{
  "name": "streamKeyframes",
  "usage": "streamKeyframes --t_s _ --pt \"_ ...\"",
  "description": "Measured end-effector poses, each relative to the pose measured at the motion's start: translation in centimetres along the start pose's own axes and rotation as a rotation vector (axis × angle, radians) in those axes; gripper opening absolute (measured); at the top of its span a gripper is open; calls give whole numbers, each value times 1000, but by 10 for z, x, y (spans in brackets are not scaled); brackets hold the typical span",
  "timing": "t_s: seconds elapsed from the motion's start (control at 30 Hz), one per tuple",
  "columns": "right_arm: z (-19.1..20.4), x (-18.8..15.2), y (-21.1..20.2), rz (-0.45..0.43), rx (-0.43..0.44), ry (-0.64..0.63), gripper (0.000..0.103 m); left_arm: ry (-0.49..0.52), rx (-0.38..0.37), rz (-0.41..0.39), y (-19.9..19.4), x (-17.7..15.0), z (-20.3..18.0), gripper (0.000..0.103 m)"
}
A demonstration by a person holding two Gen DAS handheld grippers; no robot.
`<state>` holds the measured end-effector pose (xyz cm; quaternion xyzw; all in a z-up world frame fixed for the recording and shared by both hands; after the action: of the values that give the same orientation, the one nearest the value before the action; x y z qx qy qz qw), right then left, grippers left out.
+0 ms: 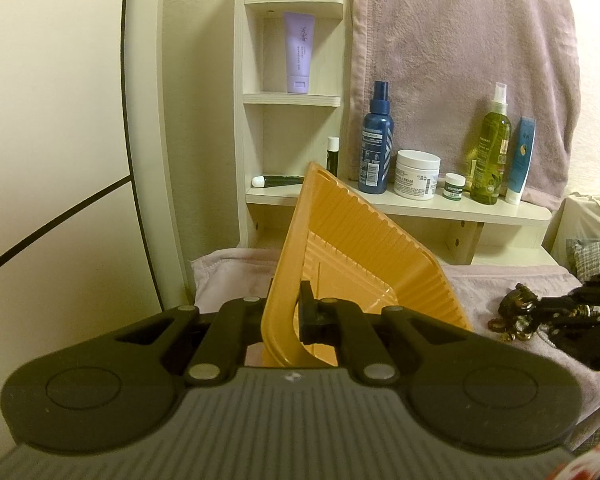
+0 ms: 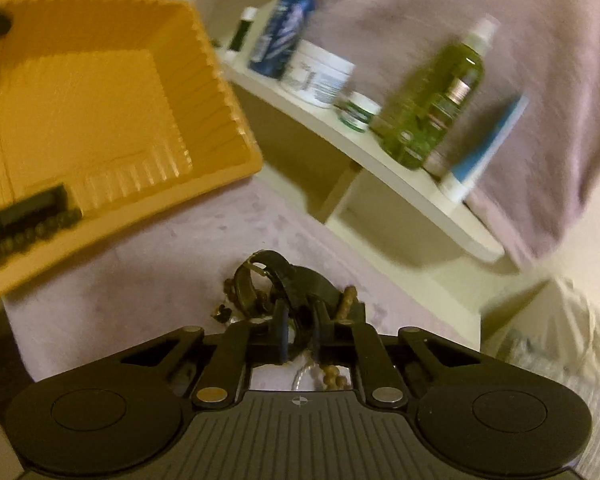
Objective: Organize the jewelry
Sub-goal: 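Grasp the black watch with bead strand from the pile with the right gripper, then lower the watch into the orange tray and open the right gripper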
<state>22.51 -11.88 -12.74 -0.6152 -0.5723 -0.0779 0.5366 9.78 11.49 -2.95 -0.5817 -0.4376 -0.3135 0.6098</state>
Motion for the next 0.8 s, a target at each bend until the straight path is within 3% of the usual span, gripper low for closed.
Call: streamKeyframes --t_s 0.23,0.53,0.67,0.8 --pt "-27 -7 -18 96 113 350 6 0 1 0 0 0 0 6" --pt "-35 -3 -37 80 118 421 5 0 1 0 0 0 0 6" --pt "-28 26 -54 13 191 446 5 3 0 0 0 1 -1 6" --pt "-2 55 -65 -18 320 444 5 0 0 0 0 0 -1 6"
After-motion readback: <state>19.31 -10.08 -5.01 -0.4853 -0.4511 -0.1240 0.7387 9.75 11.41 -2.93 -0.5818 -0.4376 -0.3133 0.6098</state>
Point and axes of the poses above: each gripper's, at about its wrist camera, not at the fingertips, and y roughly the way its jaws point, z to its left, x to its top, the point moved 6 cm from there along y, roughly the way its jaws point, and after that the axes turned 7 degrees about -x, right-handed, at the moved point
